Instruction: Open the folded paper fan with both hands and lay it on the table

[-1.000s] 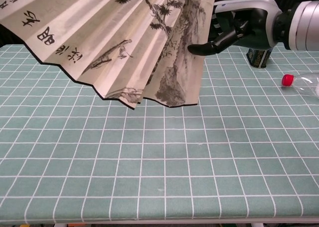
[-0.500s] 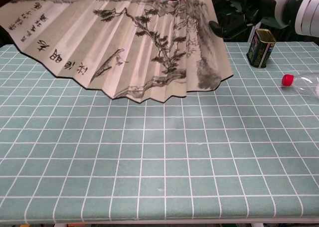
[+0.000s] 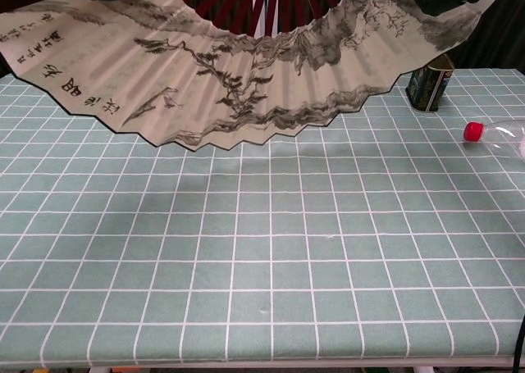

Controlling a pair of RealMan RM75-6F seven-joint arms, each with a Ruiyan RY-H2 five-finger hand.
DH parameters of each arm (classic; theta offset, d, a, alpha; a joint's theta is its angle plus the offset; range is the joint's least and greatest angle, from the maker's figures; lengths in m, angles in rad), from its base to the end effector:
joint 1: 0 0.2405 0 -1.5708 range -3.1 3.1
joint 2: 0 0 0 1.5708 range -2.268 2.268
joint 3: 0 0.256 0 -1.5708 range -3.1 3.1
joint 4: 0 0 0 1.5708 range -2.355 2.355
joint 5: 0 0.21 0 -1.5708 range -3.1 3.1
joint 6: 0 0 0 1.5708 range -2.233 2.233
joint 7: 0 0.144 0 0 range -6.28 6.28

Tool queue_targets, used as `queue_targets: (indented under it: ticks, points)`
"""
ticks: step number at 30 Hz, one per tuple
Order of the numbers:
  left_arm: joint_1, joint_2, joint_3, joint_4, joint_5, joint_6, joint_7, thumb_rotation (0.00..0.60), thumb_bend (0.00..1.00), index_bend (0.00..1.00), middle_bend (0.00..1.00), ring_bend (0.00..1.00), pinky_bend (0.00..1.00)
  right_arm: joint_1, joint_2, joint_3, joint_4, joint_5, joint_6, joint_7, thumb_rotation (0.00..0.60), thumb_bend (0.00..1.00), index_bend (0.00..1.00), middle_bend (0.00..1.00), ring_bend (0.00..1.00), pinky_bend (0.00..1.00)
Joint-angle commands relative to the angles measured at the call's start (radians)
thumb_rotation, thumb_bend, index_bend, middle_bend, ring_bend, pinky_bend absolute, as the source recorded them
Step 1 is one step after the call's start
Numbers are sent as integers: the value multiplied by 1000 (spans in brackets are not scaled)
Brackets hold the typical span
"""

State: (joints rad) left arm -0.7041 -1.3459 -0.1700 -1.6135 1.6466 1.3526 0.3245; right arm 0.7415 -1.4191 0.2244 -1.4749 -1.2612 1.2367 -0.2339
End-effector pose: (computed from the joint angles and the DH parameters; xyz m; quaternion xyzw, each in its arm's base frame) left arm -0.0951 0.3154 0.0850 -0.7220 -0.1002 -0.5417 0.4185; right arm -0.1356 -0.3716 0.0747 0.6697 -0.2694 0.4913 0.4874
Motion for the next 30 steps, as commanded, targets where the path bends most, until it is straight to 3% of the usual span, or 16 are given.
queue_targets:
  ticks: [1,7,15,19,22,25,30]
  points:
    - [12,-49,15,59,46,40,68,600,329,630,674,675,752,-23,-59,-12,78,-63,75,-38,600,605,691,346,152,50]
    - [15,-123,5,177,129,124,176,600,326,609,661,666,743,-54,-158,-12,216,-156,214,-4,600,605,679,346,152,33]
    - [7,-230,26,332,175,138,227,600,316,594,644,659,732,-67,-289,-23,440,-213,282,51,600,604,646,325,152,0]
    - [9,-266,41,390,183,134,251,600,306,566,600,609,698,-75,-355,-36,565,-244,318,93,600,604,624,305,137,0]
    - [24,-259,62,352,172,107,279,600,261,511,551,552,654,-85,-394,-44,646,-261,345,130,600,602,584,277,102,0]
    - [30,-237,83,282,155,57,294,600,137,430,496,510,630,-103,-426,-59,710,-274,366,160,600,602,566,261,84,0]
    - [39,-176,96,111,41,-90,346,600,4,325,389,412,574,-137,-465,-84,801,-303,423,192,600,600,546,254,70,0]
